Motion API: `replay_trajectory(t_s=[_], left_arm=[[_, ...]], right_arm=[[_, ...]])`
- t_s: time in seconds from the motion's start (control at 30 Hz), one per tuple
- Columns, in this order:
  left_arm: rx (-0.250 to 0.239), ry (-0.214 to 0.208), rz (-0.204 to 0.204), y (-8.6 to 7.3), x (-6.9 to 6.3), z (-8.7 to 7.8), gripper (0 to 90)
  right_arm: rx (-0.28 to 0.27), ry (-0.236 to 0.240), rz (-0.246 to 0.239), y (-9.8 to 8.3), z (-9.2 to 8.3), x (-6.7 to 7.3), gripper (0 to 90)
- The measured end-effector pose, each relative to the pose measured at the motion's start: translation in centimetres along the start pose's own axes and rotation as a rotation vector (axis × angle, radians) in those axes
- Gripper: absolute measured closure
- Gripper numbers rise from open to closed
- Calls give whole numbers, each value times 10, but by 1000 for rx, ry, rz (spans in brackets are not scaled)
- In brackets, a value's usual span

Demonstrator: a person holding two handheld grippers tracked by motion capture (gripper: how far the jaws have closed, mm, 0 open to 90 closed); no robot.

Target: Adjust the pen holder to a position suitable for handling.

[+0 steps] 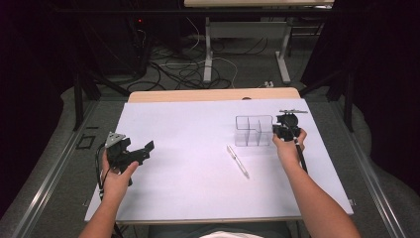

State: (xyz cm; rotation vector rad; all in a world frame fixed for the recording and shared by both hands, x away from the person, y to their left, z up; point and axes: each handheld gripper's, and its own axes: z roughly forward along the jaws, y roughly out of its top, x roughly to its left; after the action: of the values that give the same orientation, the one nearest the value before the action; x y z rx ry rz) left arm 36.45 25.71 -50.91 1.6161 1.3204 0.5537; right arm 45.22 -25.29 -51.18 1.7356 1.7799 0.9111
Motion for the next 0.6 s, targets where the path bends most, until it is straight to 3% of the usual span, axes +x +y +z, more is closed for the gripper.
replay_trajectory(t_s=[0.23, 0.6], left_arm=[[-2, 0, -1, 0, 1, 0, 27], [-1, -2, -1, 0, 1, 0, 27]], right_arm=[[1, 37, -15, 0, 6, 24, 900], [3, 61, -32, 1, 10, 41, 899]])
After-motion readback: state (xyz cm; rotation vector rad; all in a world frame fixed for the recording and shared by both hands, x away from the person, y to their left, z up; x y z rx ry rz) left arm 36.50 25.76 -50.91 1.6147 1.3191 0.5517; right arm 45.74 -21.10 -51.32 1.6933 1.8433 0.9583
